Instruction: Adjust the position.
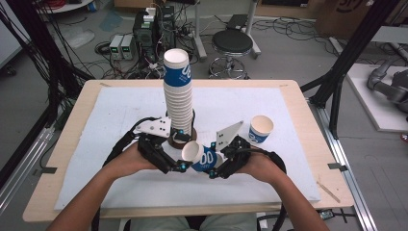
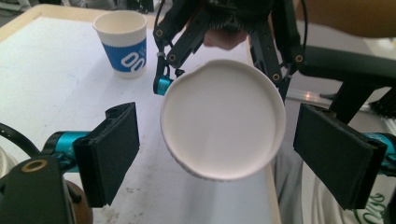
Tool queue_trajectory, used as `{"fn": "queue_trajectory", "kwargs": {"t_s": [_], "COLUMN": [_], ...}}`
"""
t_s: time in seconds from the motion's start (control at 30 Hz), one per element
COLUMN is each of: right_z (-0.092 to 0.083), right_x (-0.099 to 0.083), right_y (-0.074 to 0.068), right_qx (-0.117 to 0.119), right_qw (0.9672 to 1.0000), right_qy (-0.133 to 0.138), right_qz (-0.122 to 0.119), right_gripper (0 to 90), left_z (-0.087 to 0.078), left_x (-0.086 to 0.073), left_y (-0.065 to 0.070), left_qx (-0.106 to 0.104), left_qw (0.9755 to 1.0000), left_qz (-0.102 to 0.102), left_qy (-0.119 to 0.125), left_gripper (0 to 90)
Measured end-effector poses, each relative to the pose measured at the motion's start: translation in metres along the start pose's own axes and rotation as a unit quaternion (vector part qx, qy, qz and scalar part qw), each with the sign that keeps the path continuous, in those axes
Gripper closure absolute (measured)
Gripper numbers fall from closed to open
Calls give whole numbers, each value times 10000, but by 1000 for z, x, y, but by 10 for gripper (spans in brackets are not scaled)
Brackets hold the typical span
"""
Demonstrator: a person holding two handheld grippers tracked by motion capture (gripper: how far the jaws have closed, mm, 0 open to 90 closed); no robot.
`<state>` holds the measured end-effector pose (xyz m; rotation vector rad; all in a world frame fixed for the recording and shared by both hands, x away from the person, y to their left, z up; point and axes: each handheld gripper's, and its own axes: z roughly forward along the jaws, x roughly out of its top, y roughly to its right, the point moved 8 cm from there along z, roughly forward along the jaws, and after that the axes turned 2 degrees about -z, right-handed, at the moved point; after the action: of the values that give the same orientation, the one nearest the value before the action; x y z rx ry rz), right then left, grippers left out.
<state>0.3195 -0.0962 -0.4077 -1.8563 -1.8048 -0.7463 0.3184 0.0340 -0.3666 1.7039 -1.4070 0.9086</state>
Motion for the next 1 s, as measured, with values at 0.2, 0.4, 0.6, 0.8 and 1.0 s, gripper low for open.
{"fn": "queue_trajectory", "kwargs": {"t_s": [0.2,0.4,0.6,0.8,1.0], "right_z": [4,7,7,10,8], "right_x": [2,4,6,6,5], "right_y": [1,-1,-3,-5,-4], "right_qx": [26,135,195,238,256], "right_qw": [9991,9968,9955,9944,9946], "right_qy": [-403,-754,-885,-978,-963], "right_qz": [-150,-233,-291,-329,-280], "right_gripper": [323,321,318,318,319], "left_z": [8,14,19,20,18], "left_x": [-2,-5,-10,-11,-11], "left_y": [0,0,5,5,3], "left_qx": [-40,-79,-338,-374,-323], "left_qw": [9998,9990,9973,9969,9977], "left_qz": [-18,-41,-12,-10,30], "left_qy": [-198,-446,-645,-698,-594], "left_gripper": [145,160,259,287,311]}}
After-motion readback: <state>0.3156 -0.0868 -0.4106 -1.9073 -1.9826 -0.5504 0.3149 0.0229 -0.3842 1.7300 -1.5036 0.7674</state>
